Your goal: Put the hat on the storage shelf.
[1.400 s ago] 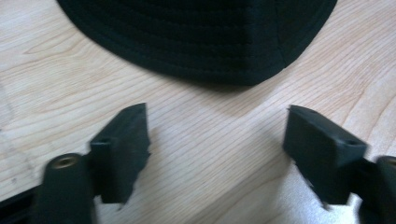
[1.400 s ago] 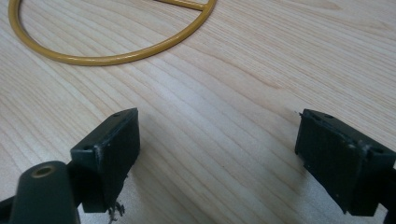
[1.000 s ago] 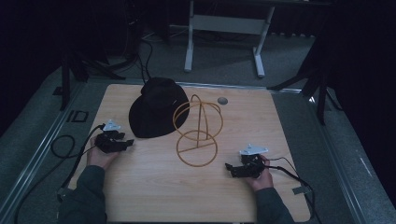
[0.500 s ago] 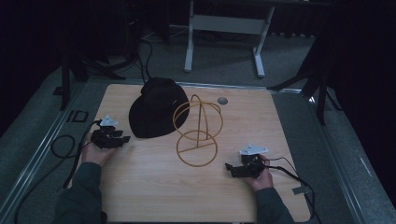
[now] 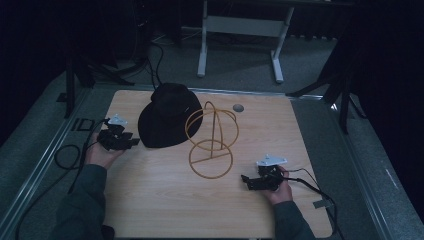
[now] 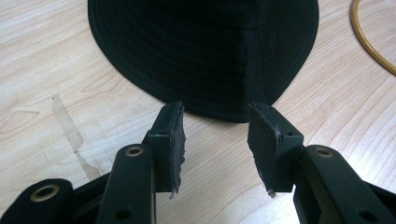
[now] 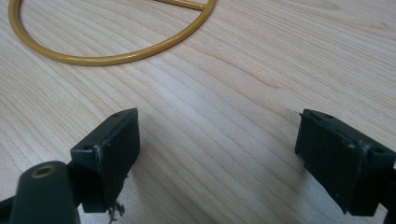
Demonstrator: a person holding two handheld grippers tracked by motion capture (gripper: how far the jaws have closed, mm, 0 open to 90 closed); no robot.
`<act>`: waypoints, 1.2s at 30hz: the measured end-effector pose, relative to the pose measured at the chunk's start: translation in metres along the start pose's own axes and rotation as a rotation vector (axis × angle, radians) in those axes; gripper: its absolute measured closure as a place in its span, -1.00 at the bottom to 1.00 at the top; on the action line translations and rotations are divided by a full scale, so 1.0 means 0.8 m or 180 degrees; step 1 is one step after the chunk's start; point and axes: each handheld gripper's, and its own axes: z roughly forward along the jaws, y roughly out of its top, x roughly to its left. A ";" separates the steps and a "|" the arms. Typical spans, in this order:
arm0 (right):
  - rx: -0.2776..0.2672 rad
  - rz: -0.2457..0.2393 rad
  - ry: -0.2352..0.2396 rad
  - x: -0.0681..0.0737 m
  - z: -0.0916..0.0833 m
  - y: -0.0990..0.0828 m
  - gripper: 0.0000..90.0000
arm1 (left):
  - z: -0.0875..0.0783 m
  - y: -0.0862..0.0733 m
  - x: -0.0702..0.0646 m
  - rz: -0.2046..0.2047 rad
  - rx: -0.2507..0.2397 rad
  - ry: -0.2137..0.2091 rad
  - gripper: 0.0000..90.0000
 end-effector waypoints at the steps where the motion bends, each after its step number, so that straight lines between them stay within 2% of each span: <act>1: 0.0000 0.0001 0.0000 0.000 0.000 0.000 -0.69 | -0.003 0.005 0.001 0.0001 0.0002 -0.0010 0.25; 15: -0.0001 -0.0001 0.0000 0.000 0.000 0.000 -0.69 | -0.018 0.045 0.013 0.0205 0.0068 -0.0065 0.25; 21: -0.0002 -0.0003 0.0000 0.000 0.000 0.000 -0.69 | -0.019 0.058 0.009 0.0294 0.0103 -0.0065 0.26; 26: 0.0000 0.0001 0.0000 0.000 0.000 0.000 -0.69 | -0.018 0.066 0.008 0.0311 0.0102 -0.0100 0.27; 36: 0.0003 -0.0001 0.0000 0.000 0.000 0.000 -0.70 | -0.007 0.085 -0.002 0.0403 0.0190 -0.0153 0.23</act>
